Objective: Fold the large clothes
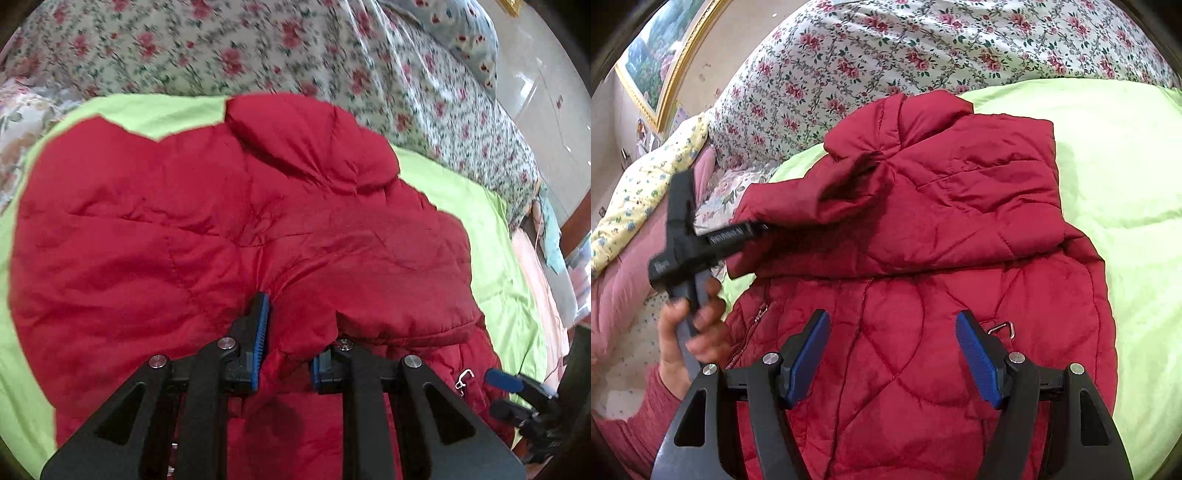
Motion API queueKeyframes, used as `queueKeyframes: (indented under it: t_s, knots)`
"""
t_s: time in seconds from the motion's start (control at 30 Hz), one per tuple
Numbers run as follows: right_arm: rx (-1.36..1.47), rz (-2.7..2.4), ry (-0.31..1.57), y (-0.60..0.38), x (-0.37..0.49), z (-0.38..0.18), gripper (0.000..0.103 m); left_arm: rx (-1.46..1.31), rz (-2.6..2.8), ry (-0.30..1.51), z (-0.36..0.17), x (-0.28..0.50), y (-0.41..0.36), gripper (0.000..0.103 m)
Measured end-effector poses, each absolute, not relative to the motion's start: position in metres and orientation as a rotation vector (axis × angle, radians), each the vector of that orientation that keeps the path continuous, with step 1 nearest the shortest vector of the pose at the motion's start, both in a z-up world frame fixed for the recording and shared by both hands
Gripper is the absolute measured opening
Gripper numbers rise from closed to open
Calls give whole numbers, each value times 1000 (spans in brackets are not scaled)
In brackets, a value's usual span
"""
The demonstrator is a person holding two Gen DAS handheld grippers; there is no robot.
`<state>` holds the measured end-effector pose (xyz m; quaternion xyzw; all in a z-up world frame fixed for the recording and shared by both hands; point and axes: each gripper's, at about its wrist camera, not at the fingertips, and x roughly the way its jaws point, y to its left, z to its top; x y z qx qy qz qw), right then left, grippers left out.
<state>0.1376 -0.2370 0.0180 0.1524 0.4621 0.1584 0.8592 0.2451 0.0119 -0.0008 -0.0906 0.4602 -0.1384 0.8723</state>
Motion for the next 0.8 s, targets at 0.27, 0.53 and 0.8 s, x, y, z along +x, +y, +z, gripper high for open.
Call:
queueKeyframes:
  t_s: [0.27,0.53,0.8]
  knots:
    - [437,339,949,-251,170,15,74,-182,-303,973,-10,239,0,16]
    - [611,390,977,-250,225,-5,74,-161,-299,966,-11,239,-4,16]
    - [746,440,1037,-236,258,-35,24,-141,-302,974,-8,237,-3,21]
